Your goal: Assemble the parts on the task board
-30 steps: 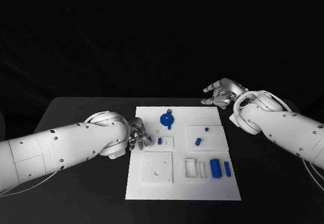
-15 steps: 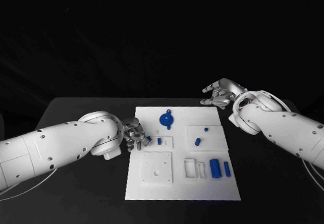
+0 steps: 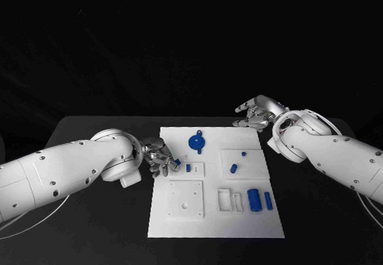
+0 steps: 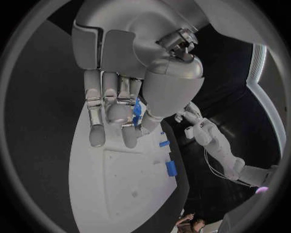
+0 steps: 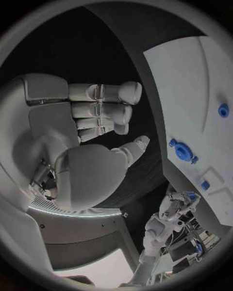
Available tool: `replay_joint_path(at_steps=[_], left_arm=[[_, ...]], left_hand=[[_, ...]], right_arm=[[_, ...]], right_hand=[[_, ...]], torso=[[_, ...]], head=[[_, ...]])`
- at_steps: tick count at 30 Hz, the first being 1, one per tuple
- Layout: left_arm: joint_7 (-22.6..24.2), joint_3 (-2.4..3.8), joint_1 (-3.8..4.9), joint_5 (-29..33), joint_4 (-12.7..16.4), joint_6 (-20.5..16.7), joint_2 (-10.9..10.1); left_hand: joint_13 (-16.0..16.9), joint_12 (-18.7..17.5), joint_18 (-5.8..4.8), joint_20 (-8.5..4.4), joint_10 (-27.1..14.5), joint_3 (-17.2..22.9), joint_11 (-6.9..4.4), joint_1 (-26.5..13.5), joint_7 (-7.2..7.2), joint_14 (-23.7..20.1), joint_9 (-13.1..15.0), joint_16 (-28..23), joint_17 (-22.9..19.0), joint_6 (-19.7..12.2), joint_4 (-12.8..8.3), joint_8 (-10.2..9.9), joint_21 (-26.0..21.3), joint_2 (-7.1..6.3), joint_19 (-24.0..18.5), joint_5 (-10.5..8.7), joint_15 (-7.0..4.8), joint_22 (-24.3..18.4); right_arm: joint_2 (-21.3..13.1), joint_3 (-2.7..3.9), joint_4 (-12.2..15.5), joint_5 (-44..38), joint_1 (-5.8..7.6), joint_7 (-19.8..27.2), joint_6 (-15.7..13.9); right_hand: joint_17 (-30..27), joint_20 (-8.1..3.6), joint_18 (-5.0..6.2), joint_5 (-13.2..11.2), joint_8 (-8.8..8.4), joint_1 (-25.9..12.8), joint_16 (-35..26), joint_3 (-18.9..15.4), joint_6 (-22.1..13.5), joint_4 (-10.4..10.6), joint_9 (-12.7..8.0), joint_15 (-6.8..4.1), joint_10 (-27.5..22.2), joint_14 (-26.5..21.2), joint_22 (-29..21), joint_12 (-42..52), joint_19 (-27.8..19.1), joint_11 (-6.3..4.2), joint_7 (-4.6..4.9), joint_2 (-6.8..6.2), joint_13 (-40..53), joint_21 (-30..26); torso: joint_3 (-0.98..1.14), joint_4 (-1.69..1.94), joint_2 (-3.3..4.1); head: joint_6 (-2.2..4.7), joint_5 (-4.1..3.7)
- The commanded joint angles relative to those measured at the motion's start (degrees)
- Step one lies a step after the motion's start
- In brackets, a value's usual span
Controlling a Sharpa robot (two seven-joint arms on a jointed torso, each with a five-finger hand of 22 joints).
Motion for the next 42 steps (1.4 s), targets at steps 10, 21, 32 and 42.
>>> replay_joint_path(at_steps=[10,21,32,42], left_arm=[[11.6,1.21,0.07,13.8,-3.6,10.8,-0.4],[14.1,1.45,0.14,18.7,-5.7,19.0,-0.6],[15.5,1.58,0.16,21.6,-7.2,26.8,-0.6],[15.6,1.85,0.20,23.1,-7.9,31.4,-0.8]], left_hand=[[0.0,0.0,0.20,0.07,1.2,-0.2,0.34,2.9,-0.31,-0.6,-0.2,0.2,0.7,0.9,-0.6,-0.7,0.1,2.24,-0.7,-0.72,0.03,1.1],[0.0,-0.1,0.06,-0.03,1.2,-0.7,0.29,2.6,-0.43,-0.8,2.1,0.4,1.4,3.0,-1.9,-4.3,0.6,2.32,-1.3,-0.65,-0.03,1.0],[0.0,-0.2,0.07,0.00,1.1,-0.7,0.32,2.7,-0.39,-1.1,2.5,0.4,1.6,3.6,-2.4,-5.5,0.7,2.49,-1.5,-0.68,0.00,1.1],[-0.1,-0.3,0.05,-0.03,1.0,-0.8,0.34,2.6,-0.39,-1.2,2.6,0.4,1.6,3.8,-2.6,-6.0,0.8,2.46,-1.6,-0.71,-0.02,1.0]], right_arm=[[-0.3,-1.27,7.1,-2.6,-0.92,8.7,1.5],[-0.5,-4.10,12.8,-6.1,-1.19,12.6,2.0],[-0.5,-6.62,16.6,-8.8,-1.20,16.0,4.3],[-0.7,-8.29,19.1,-9.0,-1.19,17.3,5.3]], right_hand=[[0.2,-0.14,0.01,-1.3,0.21,-1.2,0.0,6.2,3.8,-7.4,0.1,-0.19,0.4,-0.2,0.8,1.0,2.8,-0.31,0.38,1.27,1.2,0.5],[0.3,-0.24,-0.36,-1.8,0.21,-1.4,0.0,6.5,4.7,-9.9,0.1,-0.25,0.6,-0.3,1.3,1.2,2.7,-0.40,0.24,1.85,1.5,0.7],[0.4,-0.54,-0.97,-2.9,0.19,-0.1,-0.1,5.7,5.3,-11.4,0.1,-0.48,0.6,-0.4,2.0,1.1,2.7,-0.59,-0.22,2.02,1.6,1.1],[0.5,-0.68,-1.20,-3.1,0.21,0.3,-0.1,4.2,5.1,-11.5,0.1,-0.66,0.6,-0.5,2.5,0.9,2.7,-0.83,-0.63,2.33,1.6,0.8]], torso=[[0.05,0.01,0.00],[-0.01,0.02,-0.02],[-0.03,0.02,0.00],[-0.02,0.06,-0.01]], head=[[0.84,0.33],[1.43,0.74],[1.62,1.01],[1.55,1.18]])
